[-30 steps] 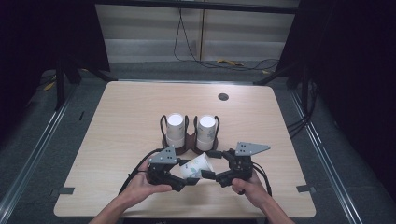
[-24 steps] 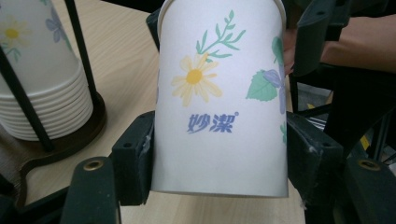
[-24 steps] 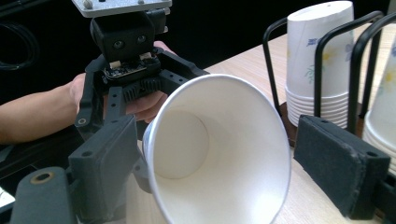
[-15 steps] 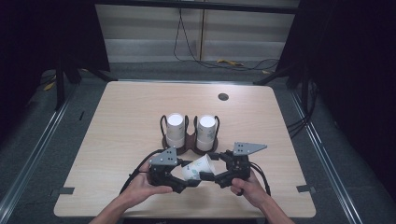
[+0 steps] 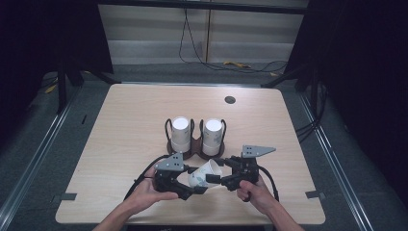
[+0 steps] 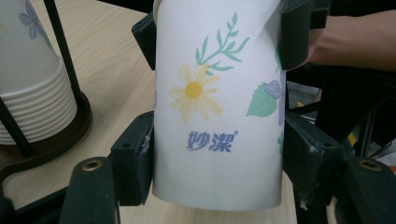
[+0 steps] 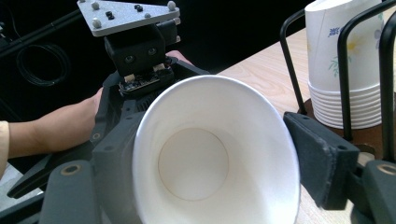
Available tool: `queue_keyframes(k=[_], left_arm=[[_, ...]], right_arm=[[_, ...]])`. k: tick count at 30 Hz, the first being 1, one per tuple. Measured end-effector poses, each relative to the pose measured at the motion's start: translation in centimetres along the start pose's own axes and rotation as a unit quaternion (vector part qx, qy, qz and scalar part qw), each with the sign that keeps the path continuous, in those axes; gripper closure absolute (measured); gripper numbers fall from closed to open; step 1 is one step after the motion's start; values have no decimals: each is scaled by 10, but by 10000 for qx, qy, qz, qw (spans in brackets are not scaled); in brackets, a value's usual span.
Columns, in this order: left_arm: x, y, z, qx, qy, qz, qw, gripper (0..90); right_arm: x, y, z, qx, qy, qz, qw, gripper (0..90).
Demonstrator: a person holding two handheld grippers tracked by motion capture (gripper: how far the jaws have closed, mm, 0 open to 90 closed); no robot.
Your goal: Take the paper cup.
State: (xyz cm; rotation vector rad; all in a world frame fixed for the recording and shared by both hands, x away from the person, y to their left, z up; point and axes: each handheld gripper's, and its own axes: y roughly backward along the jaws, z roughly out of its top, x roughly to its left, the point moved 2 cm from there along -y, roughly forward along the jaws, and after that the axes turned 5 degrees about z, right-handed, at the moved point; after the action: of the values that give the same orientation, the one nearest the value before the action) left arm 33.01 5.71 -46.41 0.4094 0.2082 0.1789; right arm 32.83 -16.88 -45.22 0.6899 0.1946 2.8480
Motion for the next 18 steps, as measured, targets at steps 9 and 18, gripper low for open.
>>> queue_keyframes(k=[9, 18], left_arm=[[5, -2, -4, 217, 212, 62, 9995, 245], [8, -1, -8, 442, 147, 127, 9988, 201]], right_arm=[[0, 0, 0, 38, 81, -71, 9999, 276], [-3, 3, 3, 28, 72, -344, 9994, 279]])
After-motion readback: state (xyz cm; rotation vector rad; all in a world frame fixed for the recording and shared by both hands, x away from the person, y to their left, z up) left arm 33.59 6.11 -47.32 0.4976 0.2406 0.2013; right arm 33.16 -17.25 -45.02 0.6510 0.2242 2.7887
